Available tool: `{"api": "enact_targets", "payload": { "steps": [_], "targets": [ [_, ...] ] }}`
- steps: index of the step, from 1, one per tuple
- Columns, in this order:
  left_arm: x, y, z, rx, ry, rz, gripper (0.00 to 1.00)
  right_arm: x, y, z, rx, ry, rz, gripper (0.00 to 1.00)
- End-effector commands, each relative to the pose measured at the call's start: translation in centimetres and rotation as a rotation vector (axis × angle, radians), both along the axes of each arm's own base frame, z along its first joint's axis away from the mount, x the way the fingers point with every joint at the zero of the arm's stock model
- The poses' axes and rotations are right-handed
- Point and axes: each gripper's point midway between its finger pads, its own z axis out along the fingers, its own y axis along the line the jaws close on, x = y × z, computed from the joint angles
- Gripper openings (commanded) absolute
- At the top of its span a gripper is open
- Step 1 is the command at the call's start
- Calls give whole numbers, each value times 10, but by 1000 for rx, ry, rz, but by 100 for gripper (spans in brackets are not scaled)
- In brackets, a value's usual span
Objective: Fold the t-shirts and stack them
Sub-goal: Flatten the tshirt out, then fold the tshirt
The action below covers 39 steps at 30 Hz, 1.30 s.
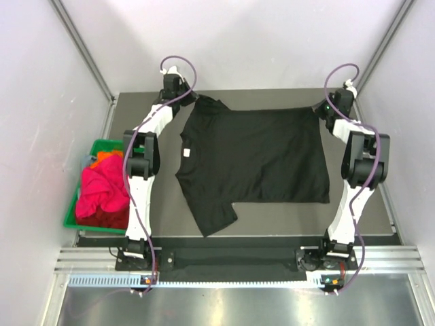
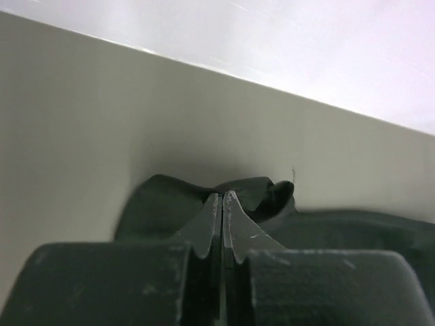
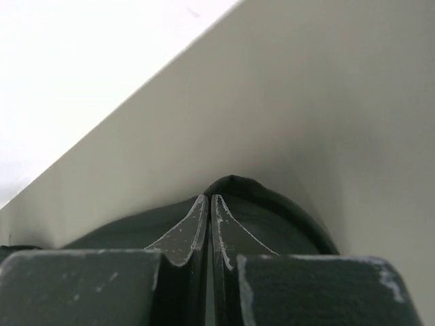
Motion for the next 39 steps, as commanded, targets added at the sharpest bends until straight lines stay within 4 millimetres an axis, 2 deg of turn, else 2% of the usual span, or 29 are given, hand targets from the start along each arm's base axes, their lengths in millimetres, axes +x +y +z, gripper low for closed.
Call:
{"api": "enact_targets", "payload": {
  "steps": [1, 3, 6, 9, 10, 12, 13, 14, 15, 16, 17, 19, 20, 24, 25, 27, 28, 32, 36, 37, 39],
  "targets": [
    [30, 11, 63, -38, -199, 18, 0, 37, 19, 42, -30, -143, 66, 0],
    [37, 14, 55, -58, -195, 26, 0, 48, 23, 35, -28, -140, 72, 0],
    [37, 15, 43, -72, -168, 22, 0, 52, 21, 22, -30, -124, 59, 0],
    [31, 15, 41, -72, -147, 19, 0, 51, 19, 14, -44, -104, 52, 0],
    [28, 16, 46, -71, -142, 20, 0, 50, 17, 13, -50, -96, 52, 0],
    [22, 18, 46, -72, -124, 29, 0, 47, 13, 15, -77, -91, 51, 0],
    [15, 19, 52, -71, -103, 30, 0, 44, 10, 13, -83, -75, 40, 0],
    [9, 19, 45, -69, -75, 31, 0, 39, 8, 14, -86, -68, 32, 0],
    [6, 22, 46, -66, -64, 47, 0, 36, 3, 14, -86, -62, 25, 0],
    [2, 26, 56, -59, -67, 66, 0, 34, 1, 14, -84, -60, 20, 0],
    [-6, 29, 42, -44, -16, 81, 0, 29, 0, 15, -81, -57, 22, 0],
    [-14, 33, 45, -36, 5, 92, 0, 26, 0, 18, -81, -62, 37, 0],
    [-20, 33, 38, -30, 31, 89, 0, 23, 0, 19, -85, -63, 46, 0],
    [-40, 31, 44, -53, 61, 81, 0, 10, -2, 25, -68, -76, 60, 0],
    [-45, 31, 54, -59, 53, 82, 0, 7, -3, 25, -70, -77, 58, 0],
    [-55, 32, 48, -60, 91, 83, 0, -4, -9, 25, -70, -68, 46, 0],
    [-60, 32, 52, -60, 100, 82, 0, -8, -12, 24, -69, -60, 40, 0],
    [-84, 38, 42, -48, 159, 107, 0, -26, -18, 19, -66, -29, 39, 0],
    [-109, 37, 41, -59, 188, 102, 0, -42, -8, 7, -47, -11, 80, 0],
    [-120, 35, 28, -54, 228, 98, 0, -50, -6, -1, -42, 8, 78, 0],
    [-133, 35, 24, -48, 241, 101, 0, -56, -8, -6, -44, 19, 73, 0]
  ]
}}
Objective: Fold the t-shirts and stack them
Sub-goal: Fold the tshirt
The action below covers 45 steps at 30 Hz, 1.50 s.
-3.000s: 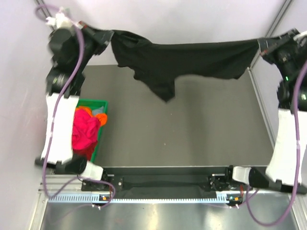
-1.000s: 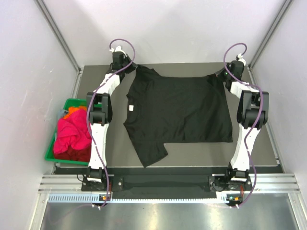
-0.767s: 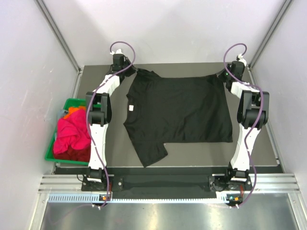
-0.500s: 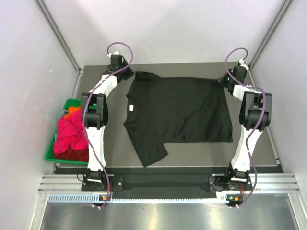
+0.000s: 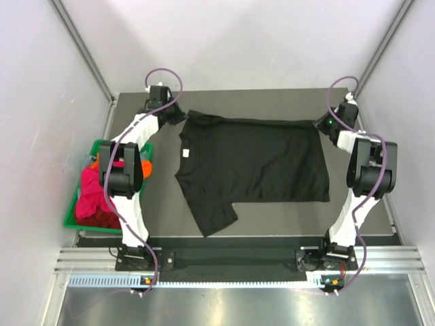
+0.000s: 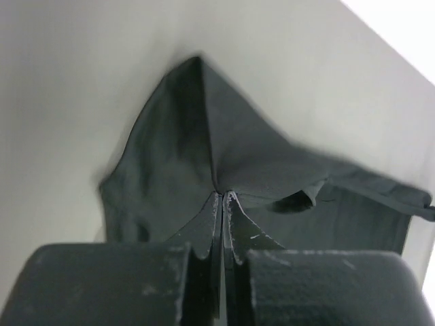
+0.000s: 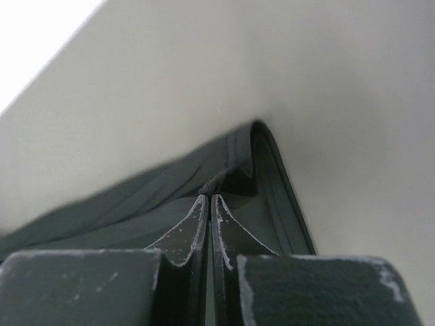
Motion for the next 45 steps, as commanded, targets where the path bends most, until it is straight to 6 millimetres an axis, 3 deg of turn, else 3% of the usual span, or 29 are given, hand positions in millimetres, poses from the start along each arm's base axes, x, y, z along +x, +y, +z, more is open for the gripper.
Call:
{"api": "enact_targets", "payload": {
  "steps": [1, 9, 15, 23, 25, 27, 29, 32, 36, 41, 45],
  "targets": [
    [-29, 0, 18, 1, -13, 11, 0, -8, -2, 15, -22, -53, 17, 0],
    [-69, -7, 13, 19, 41, -28, 0, -25, -2, 14, -47, -32, 13, 0],
    [-96, -12, -3, 45, 125, -41, 0, -38, -4, 7, -69, 1, 5, 0],
    [-123, -9, -46, 68, 280, -19, 0, -50, -3, -5, -76, 38, 7, 0],
    [-130, -8, -53, 72, 307, -14, 0, -53, -10, -7, -98, 75, -26, 0],
    [-136, -2, -58, 93, 339, 5, 6, -61, -12, -16, -100, 142, -30, 0],
    [-140, 1, -58, 109, 358, 12, 18, -61, -13, -15, -100, 154, -25, 0],
    [-136, 5, -45, 128, 330, 20, 39, -62, -8, -14, -87, 148, -3, 0],
    [-121, 3, -19, 137, 232, 1, 56, -61, -3, -15, -71, 149, 18, 0],
    [-112, -20, -20, 63, 193, -119, 56, -61, -1, -13, -60, 144, 26, 0],
    [-101, -25, -35, 70, 224, -150, 46, -63, -1, -13, -73, 161, 32, 0]
  ]
}}
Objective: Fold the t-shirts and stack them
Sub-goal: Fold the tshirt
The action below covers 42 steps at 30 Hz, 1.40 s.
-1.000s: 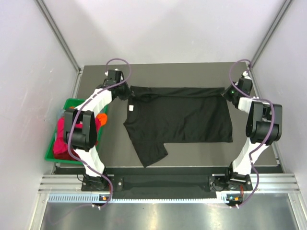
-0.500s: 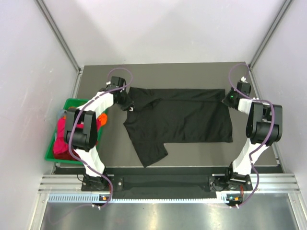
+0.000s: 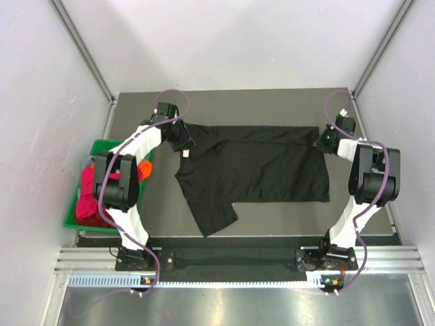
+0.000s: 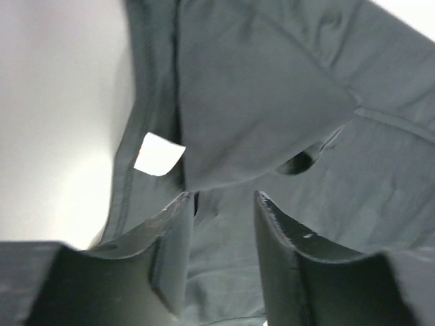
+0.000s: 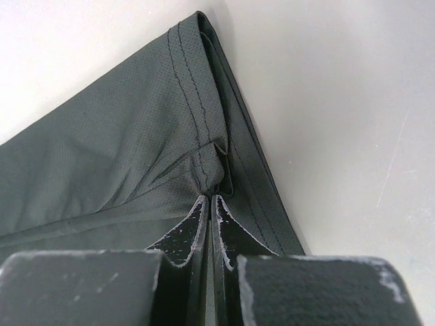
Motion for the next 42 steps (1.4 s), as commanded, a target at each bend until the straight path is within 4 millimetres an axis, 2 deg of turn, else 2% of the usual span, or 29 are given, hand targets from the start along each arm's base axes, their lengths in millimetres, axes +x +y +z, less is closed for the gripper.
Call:
{"api": "enact_targets", "payload": {
  "steps": [1, 12, 20, 23, 24, 27, 37, 42],
  "targets": [
    [23, -10, 10, -20, -55, -54, 45, 16, -9, 39, -38, -84, 16, 0],
    [25, -6, -26, 3, 46, -5, 46, 18, -8, 39, -37, -78, 24, 0],
    [23, -11, -44, -25, 71, -2, 44, 17, -7, 34, -31, -68, 25, 0],
    [25, -12, -44, -33, 65, -3, 32, 17, -8, 33, -32, -66, 23, 0],
    [25, -13, -45, -38, 67, -3, 18, 18, -8, 34, -33, -68, 24, 0],
    [26, -16, -38, -56, 62, 2, 0, 18, -8, 35, -34, -69, 25, 0],
    [20, -11, 12, -63, 14, 44, 0, 23, -10, 53, -50, -86, 25, 0],
    [15, -12, 22, -75, 5, 50, 0, 22, -11, 57, -52, -90, 22, 0]
  ]
}}
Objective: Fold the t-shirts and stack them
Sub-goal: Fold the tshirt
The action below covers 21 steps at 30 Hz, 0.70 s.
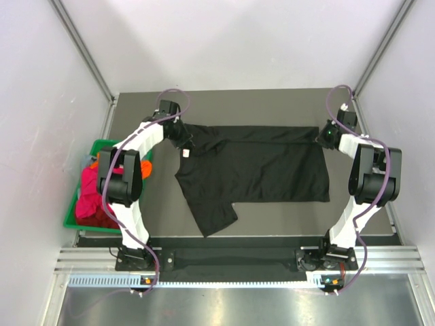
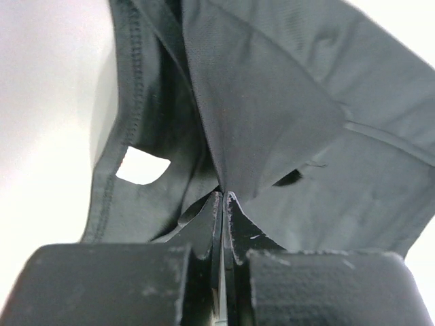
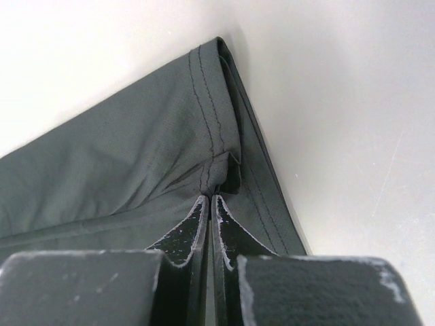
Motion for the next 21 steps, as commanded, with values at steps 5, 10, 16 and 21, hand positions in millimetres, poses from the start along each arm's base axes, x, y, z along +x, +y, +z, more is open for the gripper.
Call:
{"api": "enact_targets", "payload": {
  "steps": [5, 10, 16, 21],
  "targets": [
    [-10, 0, 29, -21, -26, 22, 0, 9, -9, 44, -37, -81, -1, 0],
    [-24, 1, 34, -22, -11, 28, 0, 5, -15, 57, -69, -81, -18, 0],
    [-45, -2, 29, -4, 13, 22, 0, 2, -17, 51, -76, -47, -24, 0],
    [-58, -1, 10, 11, 53, 26, 0, -6, -21, 37, -88, -9, -42, 0]
  ]
}}
